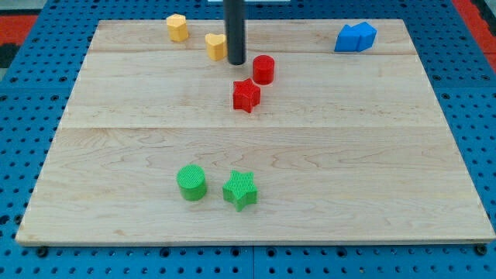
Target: Push the red circle closer to the red star
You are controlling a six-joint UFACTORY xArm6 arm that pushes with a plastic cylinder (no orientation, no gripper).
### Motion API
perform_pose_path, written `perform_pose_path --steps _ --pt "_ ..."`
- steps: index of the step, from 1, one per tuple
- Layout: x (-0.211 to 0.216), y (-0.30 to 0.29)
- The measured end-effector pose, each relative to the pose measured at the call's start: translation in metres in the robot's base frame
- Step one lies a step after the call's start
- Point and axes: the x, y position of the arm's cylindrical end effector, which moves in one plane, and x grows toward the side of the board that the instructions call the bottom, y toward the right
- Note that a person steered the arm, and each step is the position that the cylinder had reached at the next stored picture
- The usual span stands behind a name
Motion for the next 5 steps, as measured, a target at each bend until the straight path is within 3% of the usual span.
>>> perform_pose_path --steps 2,3,4,5 --pt "0.044 0.012" --pt "0.003 0.029" --pt "0.024 0.061" --pt "0.06 0.036"
